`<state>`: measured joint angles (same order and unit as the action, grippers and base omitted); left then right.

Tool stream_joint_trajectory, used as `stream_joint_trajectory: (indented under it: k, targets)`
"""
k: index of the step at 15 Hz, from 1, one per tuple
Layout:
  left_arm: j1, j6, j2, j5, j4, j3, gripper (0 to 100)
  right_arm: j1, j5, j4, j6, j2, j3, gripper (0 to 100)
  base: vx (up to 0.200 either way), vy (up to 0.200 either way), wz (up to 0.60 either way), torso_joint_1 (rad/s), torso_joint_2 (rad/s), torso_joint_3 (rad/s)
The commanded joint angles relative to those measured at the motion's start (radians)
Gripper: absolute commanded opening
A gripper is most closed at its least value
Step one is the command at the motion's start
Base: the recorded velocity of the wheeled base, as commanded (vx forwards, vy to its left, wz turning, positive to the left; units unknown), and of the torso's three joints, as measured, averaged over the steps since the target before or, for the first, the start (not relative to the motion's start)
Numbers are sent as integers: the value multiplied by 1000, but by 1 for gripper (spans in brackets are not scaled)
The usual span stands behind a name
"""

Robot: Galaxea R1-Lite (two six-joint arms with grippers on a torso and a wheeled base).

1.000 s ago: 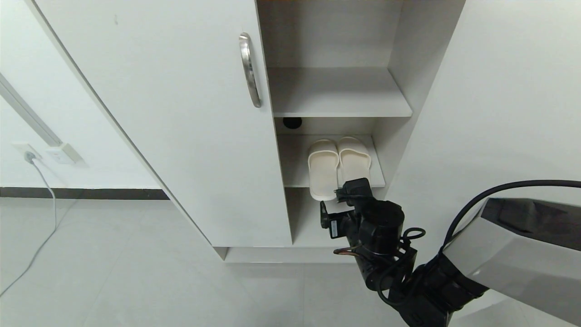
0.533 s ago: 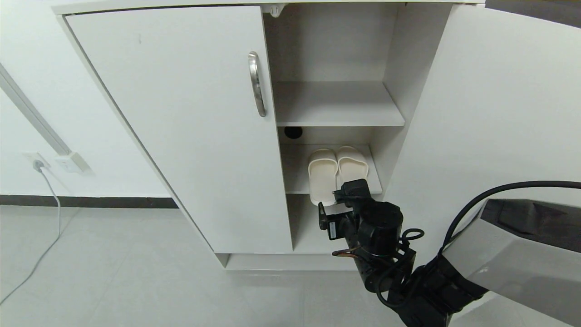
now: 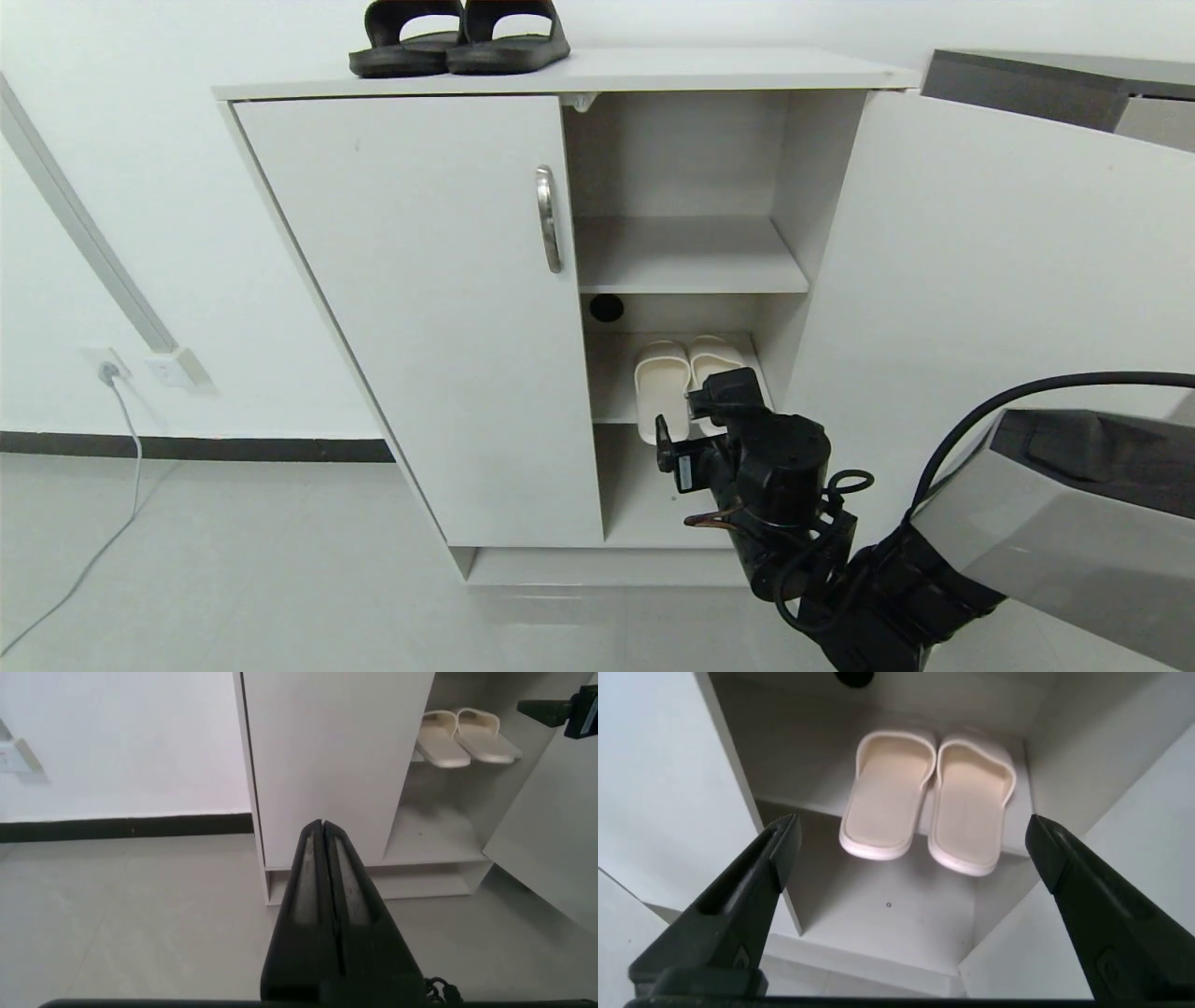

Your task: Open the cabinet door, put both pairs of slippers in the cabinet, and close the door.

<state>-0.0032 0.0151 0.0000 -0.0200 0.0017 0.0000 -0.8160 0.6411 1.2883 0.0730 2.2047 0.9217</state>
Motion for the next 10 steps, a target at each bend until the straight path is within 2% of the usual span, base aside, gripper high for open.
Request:
stream_joint_trajectory:
  k: [1, 3, 10]
  targets:
    - [-1, 0, 2, 0, 0, 0, 0, 0, 0, 0, 1, 0, -6, 100, 0, 0, 0, -2, 7, 193]
    - [0, -1, 2, 2, 0, 0, 0, 1, -1, 0, 1, -11, -24, 100, 0, 0, 0, 0, 2, 132]
    - [0, -3, 2, 2, 0, 0, 0, 1, -4, -1, 1, -17, -50, 100, 0, 0, 0, 0, 0, 0]
